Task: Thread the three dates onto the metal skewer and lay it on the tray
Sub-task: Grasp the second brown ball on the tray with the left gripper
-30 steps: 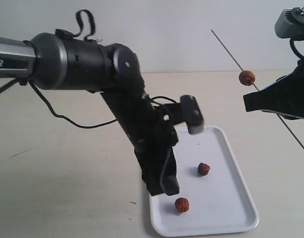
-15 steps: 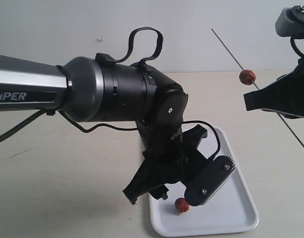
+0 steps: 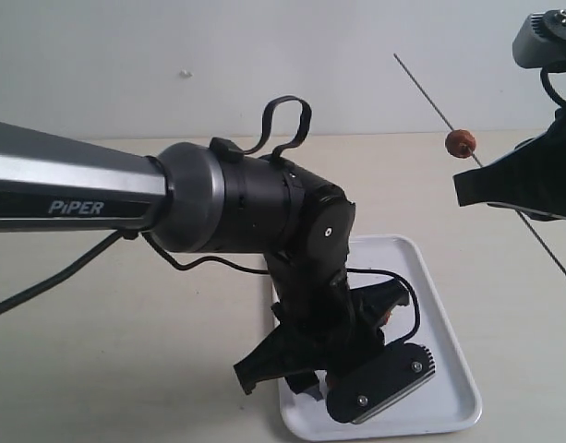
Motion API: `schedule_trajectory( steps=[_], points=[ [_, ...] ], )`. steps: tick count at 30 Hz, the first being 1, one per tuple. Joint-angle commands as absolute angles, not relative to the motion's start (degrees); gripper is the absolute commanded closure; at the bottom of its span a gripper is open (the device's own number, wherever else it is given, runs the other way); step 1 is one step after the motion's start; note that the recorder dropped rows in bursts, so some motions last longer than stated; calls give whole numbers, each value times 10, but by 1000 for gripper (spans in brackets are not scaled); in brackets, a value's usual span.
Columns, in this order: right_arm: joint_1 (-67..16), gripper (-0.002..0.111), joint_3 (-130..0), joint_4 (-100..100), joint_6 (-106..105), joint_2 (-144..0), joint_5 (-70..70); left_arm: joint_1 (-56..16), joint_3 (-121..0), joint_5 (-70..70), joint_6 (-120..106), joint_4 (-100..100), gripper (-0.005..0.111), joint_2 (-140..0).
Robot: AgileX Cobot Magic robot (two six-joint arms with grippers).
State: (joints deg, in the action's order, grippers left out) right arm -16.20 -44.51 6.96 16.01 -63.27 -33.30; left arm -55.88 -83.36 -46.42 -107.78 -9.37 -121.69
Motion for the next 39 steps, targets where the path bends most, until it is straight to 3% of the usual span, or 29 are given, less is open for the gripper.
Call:
schedule_trajectory(
  steps=[1, 9, 27, 30, 33, 35, 39],
  points=[
    [-160, 108, -449, 75, 155, -634, -325, -560, -832, -462, -1112, -125, 67, -1219],
    [-160, 108, -449, 75, 155, -634, -325, -560, -832, -447, -1116, -120, 52, -1220],
    [-160, 108, -449, 75, 152, -634, -324, -560, -832, -436, -1142, -66, 52, -1236],
    [-160, 108, -449, 75, 152, -634, -324, -560, -832, -436, -1142, -66, 57, -1236],
    [-160, 108, -449, 75, 152, -634, -324, -560, -832, -443, -1142, -71, 77, -1236],
    [-160, 108, -449, 75, 152, -634, -324, -560, -832, -443, -1142, -82, 82, -1236],
    [-160, 108, -449, 75, 152, -634, -324, -560, -832, -442, -1142, -126, 71, -1236]
  ],
)
